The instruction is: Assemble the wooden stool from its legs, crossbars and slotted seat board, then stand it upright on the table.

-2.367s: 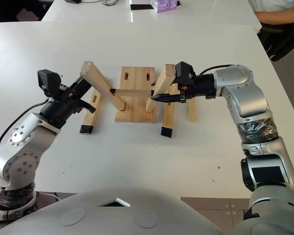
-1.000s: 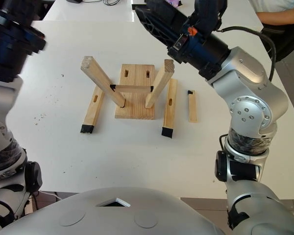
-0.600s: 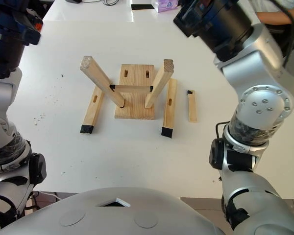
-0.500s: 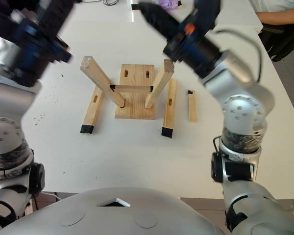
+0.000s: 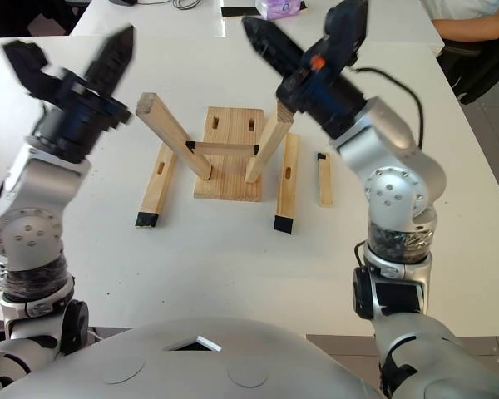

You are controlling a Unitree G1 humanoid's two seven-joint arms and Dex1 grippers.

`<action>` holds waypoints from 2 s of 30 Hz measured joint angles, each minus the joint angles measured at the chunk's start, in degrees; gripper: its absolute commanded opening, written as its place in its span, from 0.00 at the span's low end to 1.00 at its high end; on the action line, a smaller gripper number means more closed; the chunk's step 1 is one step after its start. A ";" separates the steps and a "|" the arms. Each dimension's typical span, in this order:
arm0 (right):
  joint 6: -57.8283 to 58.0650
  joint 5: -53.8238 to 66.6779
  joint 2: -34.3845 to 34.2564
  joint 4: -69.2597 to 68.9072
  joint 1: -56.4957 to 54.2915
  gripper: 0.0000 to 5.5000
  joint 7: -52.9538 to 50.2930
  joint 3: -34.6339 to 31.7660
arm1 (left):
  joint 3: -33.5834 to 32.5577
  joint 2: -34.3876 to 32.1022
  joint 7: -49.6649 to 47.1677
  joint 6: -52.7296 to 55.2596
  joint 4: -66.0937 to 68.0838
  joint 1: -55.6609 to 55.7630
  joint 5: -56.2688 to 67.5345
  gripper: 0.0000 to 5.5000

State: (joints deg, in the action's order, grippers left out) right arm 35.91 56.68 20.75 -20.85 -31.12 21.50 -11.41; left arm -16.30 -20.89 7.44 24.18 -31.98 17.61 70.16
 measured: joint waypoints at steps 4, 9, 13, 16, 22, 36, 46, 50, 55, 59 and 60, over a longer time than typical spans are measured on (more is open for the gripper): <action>-2.92 -4.40 4.31 7.73 -4.09 0.01 1.12 -3.44 | -11.53 -6.24 1.64 -2.34 1.40 6.30 10.71 0.00; -15.62 -29.10 11.97 21.46 2.80 0.01 7.33 9.04 | -12.41 -15.52 15.28 1.27 13.92 -6.48 0.26 0.00; -31.79 -46.33 13.25 37.41 4.23 0.01 12.06 20.97 | -0.24 -22.13 30.77 -0.98 20.51 -21.33 -18.32 0.00; -39.41 -50.47 10.28 49.57 3.16 0.01 18.30 25.01 | 10.09 -22.48 38.51 -1.52 22.60 -26.43 -27.62 0.00; -42.67 -47.97 6.26 56.93 -5.32 0.01 34.81 25.03 | 16.25 -17.41 41.46 -3.03 18.90 -22.90 -31.60 0.00; -38.47 -46.12 3.82 50.55 -1.94 0.01 53.17 27.60 | 22.89 -7.50 42.61 -6.55 27.10 -12.97 -40.62 0.00; -17.16 -37.75 -1.59 25.57 12.94 0.01 44.42 27.21 | 18.76 -8.04 42.36 -8.77 32.15 -10.07 -44.25 0.00; -9.13 -33.88 -3.42 16.29 18.61 0.01 40.01 27.95 | 17.53 -7.16 40.20 -10.62 36.20 -6.37 -46.02 0.00; -5.70 -30.84 -4.58 9.63 21.89 0.01 35.03 26.19 | 16.47 -5.14 37.55 -12.70 40.85 -1.79 -48.07 0.00; -8.12 -31.89 -0.52 12.46 18.74 0.01 32.19 19.26 | 12.05 -5.03 34.51 -12.22 38.33 -2.76 -47.01 0.00; -9.62 -32.92 0.36 14.83 16.93 0.01 31.72 18.14 | 10.52 -5.09 33.59 -11.61 36.88 -3.73 -46.18 0.00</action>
State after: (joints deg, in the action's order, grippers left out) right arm 26.29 23.75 21.10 -6.02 -14.19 53.22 6.73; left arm -5.78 -25.98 41.03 12.57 4.89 13.88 23.98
